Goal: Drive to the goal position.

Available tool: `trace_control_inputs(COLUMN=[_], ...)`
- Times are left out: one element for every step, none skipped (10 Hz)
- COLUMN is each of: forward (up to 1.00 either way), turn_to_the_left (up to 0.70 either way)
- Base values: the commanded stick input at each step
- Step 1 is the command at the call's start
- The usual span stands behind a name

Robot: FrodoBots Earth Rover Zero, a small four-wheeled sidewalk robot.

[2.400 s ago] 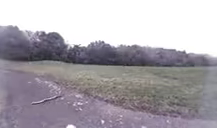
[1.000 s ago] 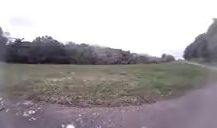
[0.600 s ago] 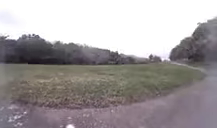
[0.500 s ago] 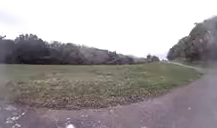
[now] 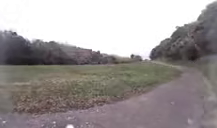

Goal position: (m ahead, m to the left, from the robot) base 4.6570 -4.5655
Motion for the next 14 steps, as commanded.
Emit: trace_control_inputs(forward=[0.81,0.84,0.84,0.84,0.84,0.84,0.84,0.84,0.84,0.00,0.00,0.00,0.00,0.00], turn_to_the_left=[0.00,-0.04,-0.34,-0.34,-0.34,-0.34,-0.34,-0.34,-0.33,-0.85,-0.85,-0.85,-0.85,-0.85])
